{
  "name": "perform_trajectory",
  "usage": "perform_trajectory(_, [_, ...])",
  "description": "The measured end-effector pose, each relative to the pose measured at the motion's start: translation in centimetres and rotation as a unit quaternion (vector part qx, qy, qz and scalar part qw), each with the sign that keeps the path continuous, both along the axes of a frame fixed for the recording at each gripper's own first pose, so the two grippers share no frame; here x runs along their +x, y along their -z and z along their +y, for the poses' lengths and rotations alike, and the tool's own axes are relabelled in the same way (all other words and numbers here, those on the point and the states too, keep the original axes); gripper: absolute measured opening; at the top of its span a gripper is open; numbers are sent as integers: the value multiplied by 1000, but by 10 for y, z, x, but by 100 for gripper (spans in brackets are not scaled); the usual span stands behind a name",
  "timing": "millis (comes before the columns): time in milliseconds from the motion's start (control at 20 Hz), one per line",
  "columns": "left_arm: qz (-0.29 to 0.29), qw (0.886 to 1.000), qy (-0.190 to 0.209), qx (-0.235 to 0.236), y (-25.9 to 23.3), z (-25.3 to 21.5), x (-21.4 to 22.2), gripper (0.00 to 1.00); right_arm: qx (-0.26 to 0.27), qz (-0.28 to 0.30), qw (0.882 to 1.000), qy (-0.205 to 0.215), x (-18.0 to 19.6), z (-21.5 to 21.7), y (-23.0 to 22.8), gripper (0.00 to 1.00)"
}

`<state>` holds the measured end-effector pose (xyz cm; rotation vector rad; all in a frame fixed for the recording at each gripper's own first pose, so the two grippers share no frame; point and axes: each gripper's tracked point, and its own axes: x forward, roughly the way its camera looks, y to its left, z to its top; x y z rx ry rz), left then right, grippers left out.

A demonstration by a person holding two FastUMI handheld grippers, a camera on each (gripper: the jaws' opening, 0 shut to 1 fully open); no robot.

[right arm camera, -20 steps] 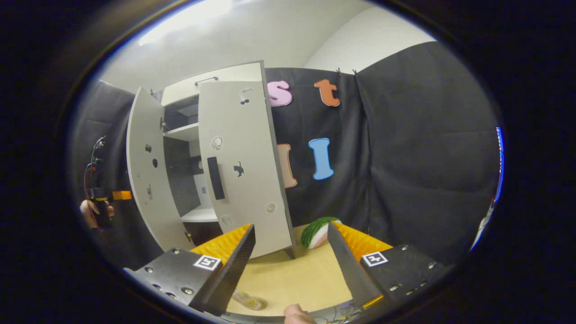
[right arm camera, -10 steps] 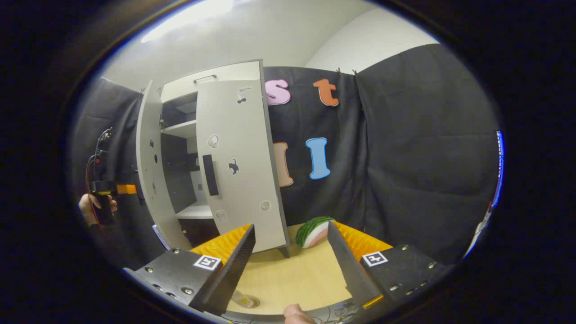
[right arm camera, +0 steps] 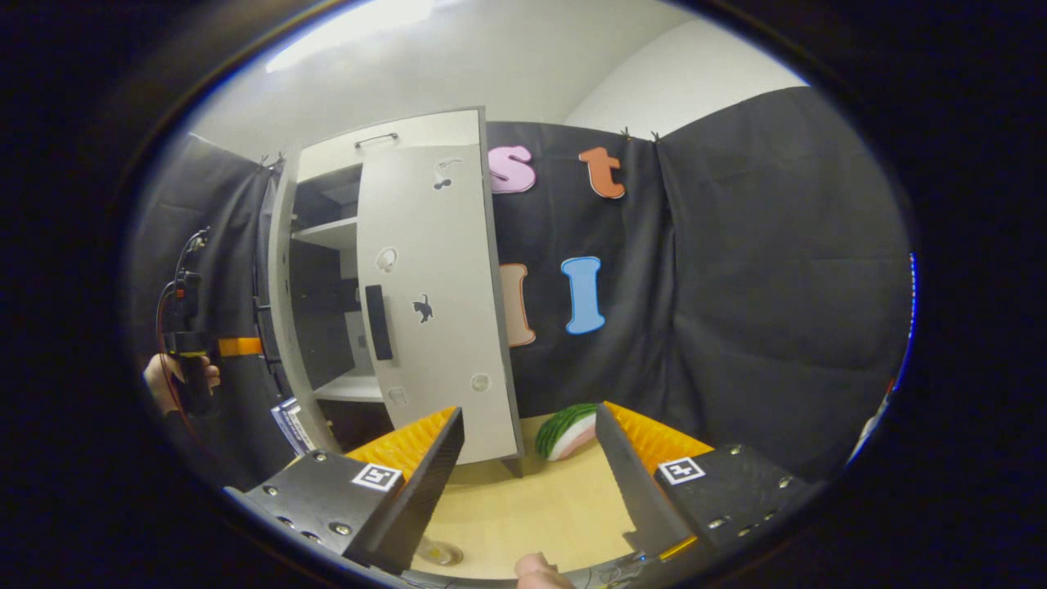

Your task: Grasp the bottle in the cabinet with the left hand and place it on the coaster, then close the right door with the right hand and the left door with the left hand.

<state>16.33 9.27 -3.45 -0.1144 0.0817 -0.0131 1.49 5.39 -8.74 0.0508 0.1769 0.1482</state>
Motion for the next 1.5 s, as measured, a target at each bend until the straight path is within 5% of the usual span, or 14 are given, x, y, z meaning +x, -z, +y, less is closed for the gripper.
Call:
perform_trajectory(650, [-16, 1000, 6, -3, -8, -47, 12, 89, -18, -20, 1000, -7, -16, -12, -17, 99])
perform_trajectory(1250, [-23, 998, -32, -56, -44, -46, -98, 93, -33, -63, 997, -10, -73, -31, -60, 98])
perform_trajectory(1500, [-62, 998, -28, -1, -65, -42, -138, 96, -69, -70, 995, -29, -77, -32, -56, 98])
